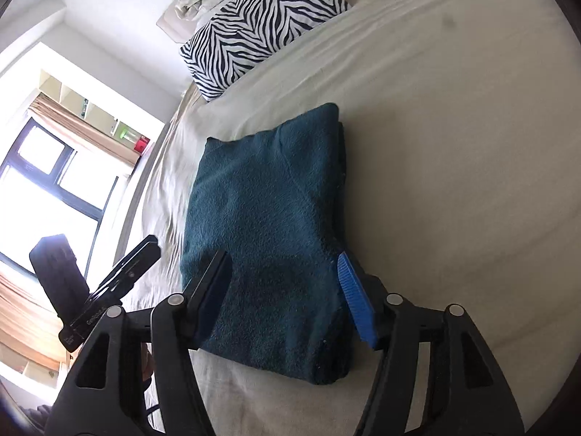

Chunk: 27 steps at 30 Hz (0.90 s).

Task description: Fold small clothes

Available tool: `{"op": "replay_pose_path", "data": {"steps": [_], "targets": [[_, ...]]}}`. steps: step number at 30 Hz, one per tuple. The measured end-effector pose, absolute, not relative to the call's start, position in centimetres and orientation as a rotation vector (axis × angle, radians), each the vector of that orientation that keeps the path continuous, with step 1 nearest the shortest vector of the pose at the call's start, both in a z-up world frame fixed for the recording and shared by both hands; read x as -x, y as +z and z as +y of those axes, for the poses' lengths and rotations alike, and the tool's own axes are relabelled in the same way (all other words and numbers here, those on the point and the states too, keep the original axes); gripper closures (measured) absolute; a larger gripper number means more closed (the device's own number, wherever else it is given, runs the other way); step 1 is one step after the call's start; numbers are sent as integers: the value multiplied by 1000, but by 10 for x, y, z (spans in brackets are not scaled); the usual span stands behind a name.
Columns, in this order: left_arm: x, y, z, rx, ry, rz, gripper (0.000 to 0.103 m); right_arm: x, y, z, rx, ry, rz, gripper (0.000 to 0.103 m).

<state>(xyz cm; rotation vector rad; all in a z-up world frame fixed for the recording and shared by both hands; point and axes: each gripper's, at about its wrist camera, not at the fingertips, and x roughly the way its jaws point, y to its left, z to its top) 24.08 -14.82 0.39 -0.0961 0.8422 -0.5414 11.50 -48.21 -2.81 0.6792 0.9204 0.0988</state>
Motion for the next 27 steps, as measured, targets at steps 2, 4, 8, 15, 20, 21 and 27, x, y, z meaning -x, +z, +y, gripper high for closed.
{"op": "replay_pose_path", "data": {"steps": [2, 4, 8, 15, 20, 21, 27], "targets": [[-258, -13, -137, 158, -517, 923, 25, -121, -33, -494, -702, 79, 933, 43], [-269, -28, -130, 224, -524, 986, 25, -131, -48, -506, -766, 90, 976, 43], [-289, -62, -127, 370, -554, 1135, 25, -161, -79, -508, -776, 91, 1072, 43], [-303, -74, -160, 309, -582, 1202, 32, -211, -85, -479, -693, 163, 1132, 49], [-295, -64, -163, 249, -569, 1184, 56, -220, -83, -459, -597, 90, 1163, 74], [-291, -59, -162, 234, -570, 1177, 59, -217, -77, -453, -563, 76, 1154, 78], [-234, -13, -133, 134, -577, 1104, 62, -182, -20, -396, -370, 46, 1091, 82]]}}
